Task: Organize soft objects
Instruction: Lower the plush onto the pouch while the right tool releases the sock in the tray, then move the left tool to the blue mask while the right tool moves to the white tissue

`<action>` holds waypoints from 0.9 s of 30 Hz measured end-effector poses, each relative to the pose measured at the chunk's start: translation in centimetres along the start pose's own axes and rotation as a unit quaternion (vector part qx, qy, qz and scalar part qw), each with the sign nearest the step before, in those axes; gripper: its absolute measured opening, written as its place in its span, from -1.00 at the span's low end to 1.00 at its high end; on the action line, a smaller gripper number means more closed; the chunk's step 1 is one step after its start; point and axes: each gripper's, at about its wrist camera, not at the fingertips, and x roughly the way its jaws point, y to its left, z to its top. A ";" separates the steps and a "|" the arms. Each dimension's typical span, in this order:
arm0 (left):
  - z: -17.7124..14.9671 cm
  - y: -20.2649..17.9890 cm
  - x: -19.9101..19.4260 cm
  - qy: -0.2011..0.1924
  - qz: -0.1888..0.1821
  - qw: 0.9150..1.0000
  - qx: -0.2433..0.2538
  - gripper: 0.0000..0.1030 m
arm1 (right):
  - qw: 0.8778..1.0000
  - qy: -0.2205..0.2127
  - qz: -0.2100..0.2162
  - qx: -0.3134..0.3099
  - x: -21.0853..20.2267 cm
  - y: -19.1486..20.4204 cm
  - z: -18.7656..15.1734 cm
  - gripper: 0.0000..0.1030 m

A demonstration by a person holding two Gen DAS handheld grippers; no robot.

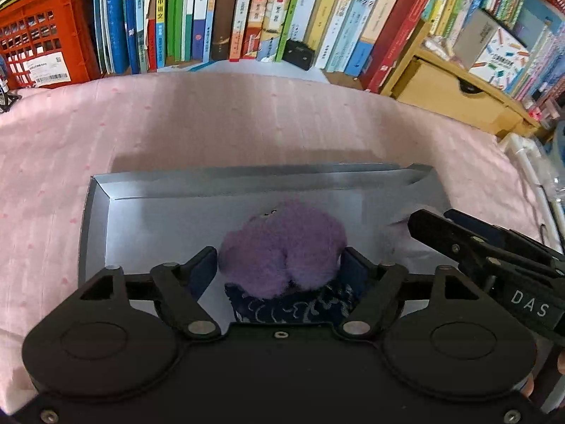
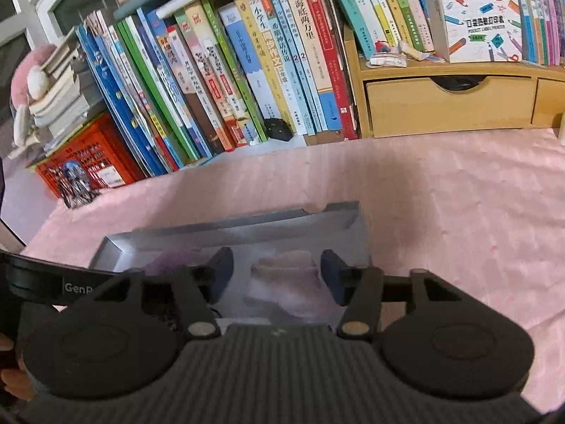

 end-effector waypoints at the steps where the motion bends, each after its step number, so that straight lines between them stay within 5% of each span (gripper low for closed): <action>1: 0.0 0.0 -0.4 -0.004 -0.001 1.000 0.001 0.53 | 1.000 -0.001 -0.001 -0.001 -0.3 0.1 0.1 0.40; 13: -2.3 -0.9 -8.3 -0.081 0.018 0.995 0.046 0.72 | 0.997 -0.049 0.007 -0.059 -6.6 2.7 1.1 0.65; 27: -8.9 -2.1 -15.8 -0.161 0.003 0.983 0.088 0.83 | 0.989 -0.098 0.030 -0.104 -14.9 4.8 -3.0 0.79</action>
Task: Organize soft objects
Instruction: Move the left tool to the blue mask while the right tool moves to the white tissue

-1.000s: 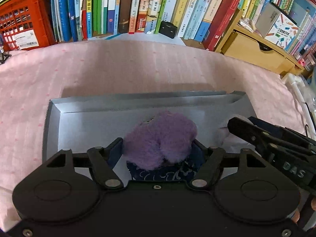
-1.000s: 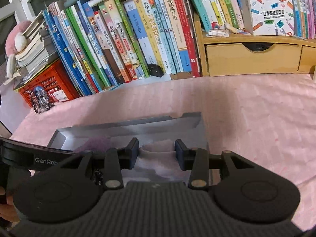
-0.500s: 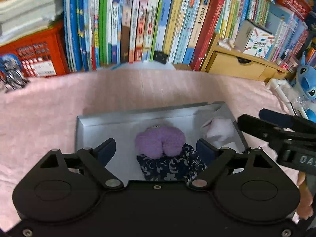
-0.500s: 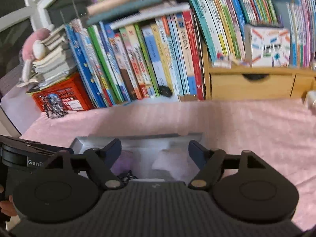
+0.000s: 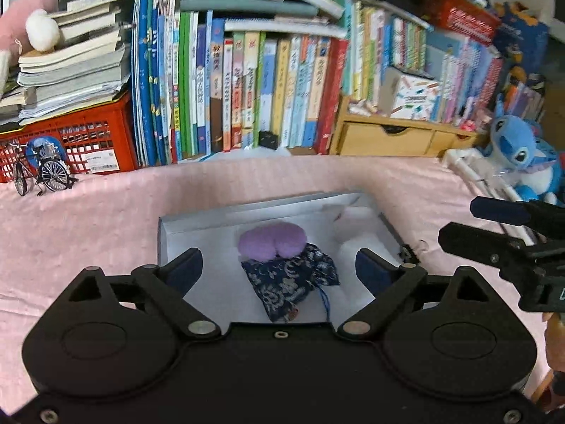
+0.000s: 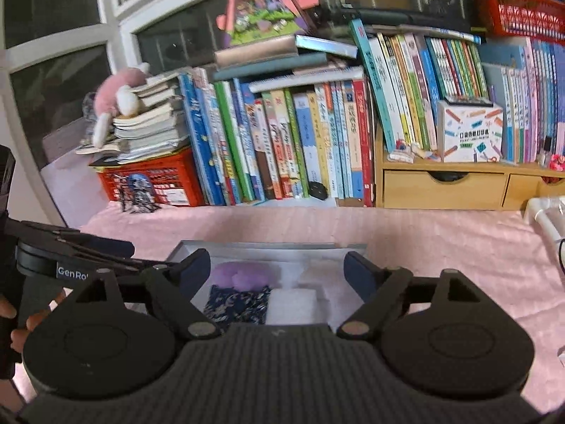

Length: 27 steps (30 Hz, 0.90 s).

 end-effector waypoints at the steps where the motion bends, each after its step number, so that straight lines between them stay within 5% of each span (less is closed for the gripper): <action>1: -0.4 -0.1 -0.6 -0.004 -0.005 1.000 0.000 0.83 | 1.000 -0.005 0.004 -0.004 -0.7 0.2 -0.3 0.80; 14: -7.9 -0.4 -7.3 -0.048 -0.026 0.998 0.013 0.86 | 0.998 -0.049 -0.011 -0.037 -7.8 1.4 -5.3 0.93; 27: -15.6 3.5 -12.0 -0.069 -0.012 0.997 -0.019 0.89 | 0.993 -0.056 -0.067 -0.075 -12.3 1.7 -12.1 1.00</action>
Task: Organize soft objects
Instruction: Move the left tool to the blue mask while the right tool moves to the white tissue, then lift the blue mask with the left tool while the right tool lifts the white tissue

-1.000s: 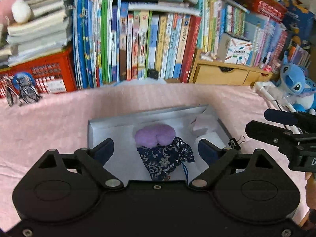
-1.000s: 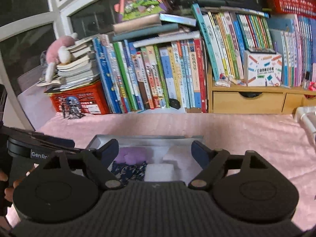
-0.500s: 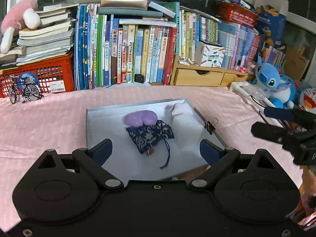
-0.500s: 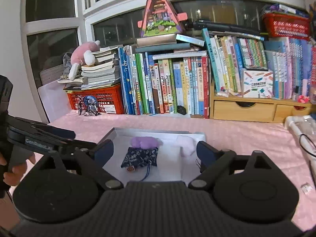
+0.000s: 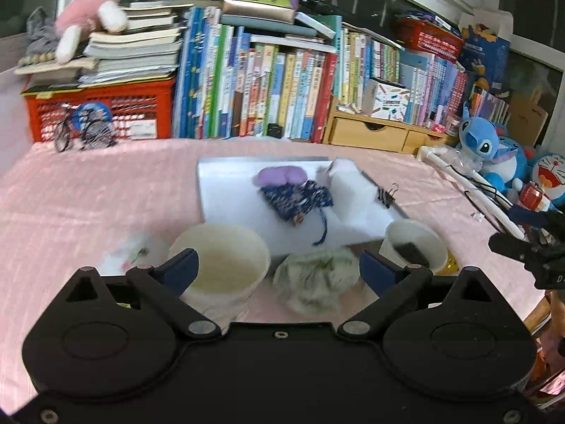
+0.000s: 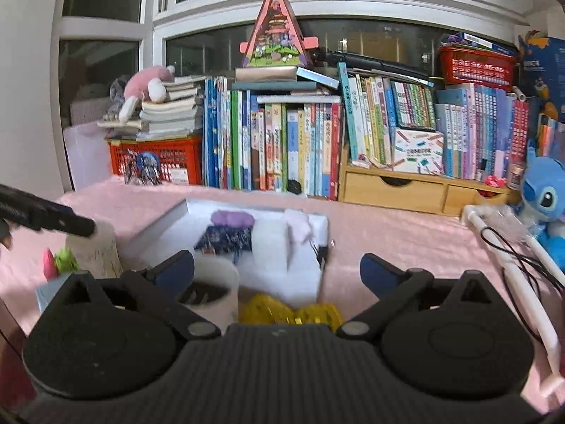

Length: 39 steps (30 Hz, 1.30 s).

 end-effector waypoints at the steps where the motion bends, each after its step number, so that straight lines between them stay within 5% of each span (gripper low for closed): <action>1: -0.6 0.3 -0.3 -0.005 0.008 1.000 -0.001 0.89 | 1.000 0.001 -0.004 -0.003 -0.1 0.1 -0.6 1.00; 8: -4.7 0.9 -1.6 -0.033 0.086 0.995 0.046 0.92 | 1.000 0.008 -0.028 0.005 -0.4 0.7 -4.2 1.00; 19: -9.6 2.0 -0.4 -0.012 0.131 0.989 0.061 0.90 | 0.995 0.014 -0.084 0.045 0.7 0.5 -8.1 1.00; 23: -10.6 3.0 0.9 -0.003 0.151 0.988 0.041 0.65 | 0.995 0.017 -0.092 0.046 0.8 0.7 -8.9 1.00; 39: -11.6 4.6 1.4 0.000 0.132 0.991 -0.001 -0.25 | 0.990 0.042 -0.111 0.071 2.0 0.9 -9.5 0.89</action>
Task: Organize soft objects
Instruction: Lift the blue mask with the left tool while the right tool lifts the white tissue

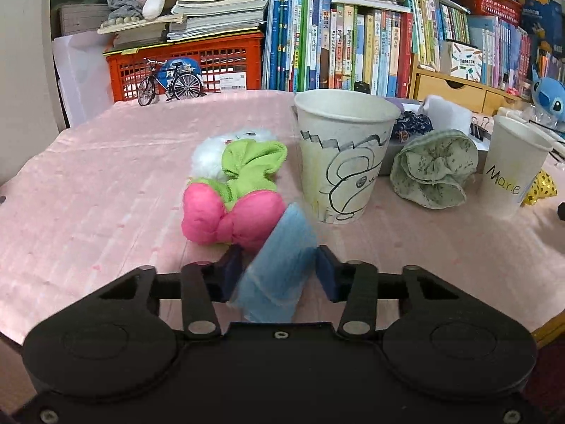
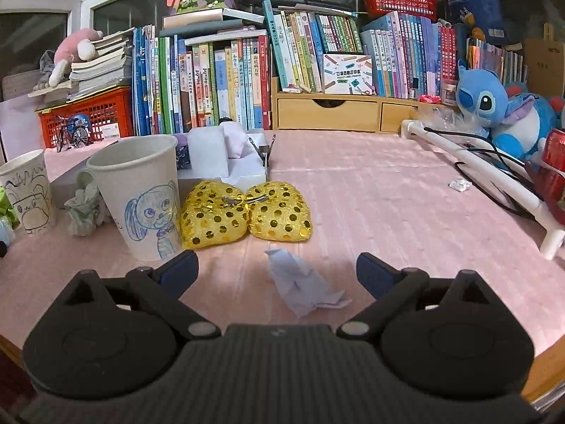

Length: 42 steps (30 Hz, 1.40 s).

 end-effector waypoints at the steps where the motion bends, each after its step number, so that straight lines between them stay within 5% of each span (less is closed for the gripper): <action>1: 0.0 0.0 -0.1 0.002 -0.003 1.000 -0.001 -0.28 | 1.000 0.000 -0.001 0.000 0.0 0.1 0.0 0.86; 3: 0.1 0.0 -0.4 0.009 -0.015 1.000 -0.001 -0.57 | 1.000 0.000 0.000 -0.002 0.0 0.1 0.0 0.67; 4: 0.1 0.0 -0.5 0.012 -0.023 1.000 -0.002 -0.61 | 1.000 0.002 0.000 -0.003 0.0 0.1 0.0 0.56; 6: 0.1 -0.1 -0.8 0.019 -0.041 0.999 -0.008 -0.67 | 1.000 0.017 0.002 -0.001 0.3 0.0 0.1 -0.03; 9: 0.1 -0.7 -1.1 0.022 -0.053 0.998 -0.008 -0.73 | 1.000 0.025 0.003 0.002 0.4 0.1 0.0 -0.34; 27: 1.5 -4.8 -2.3 0.013 -0.104 0.995 0.006 -0.75 | 0.999 -0.009 0.046 -0.009 -1.0 1.6 1.1 -0.40; 42: 6.9 -7.0 -4.1 -0.017 -0.144 0.989 0.009 -0.76 | 0.997 -0.050 0.061 0.025 -1.9 0.1 6.0 -0.41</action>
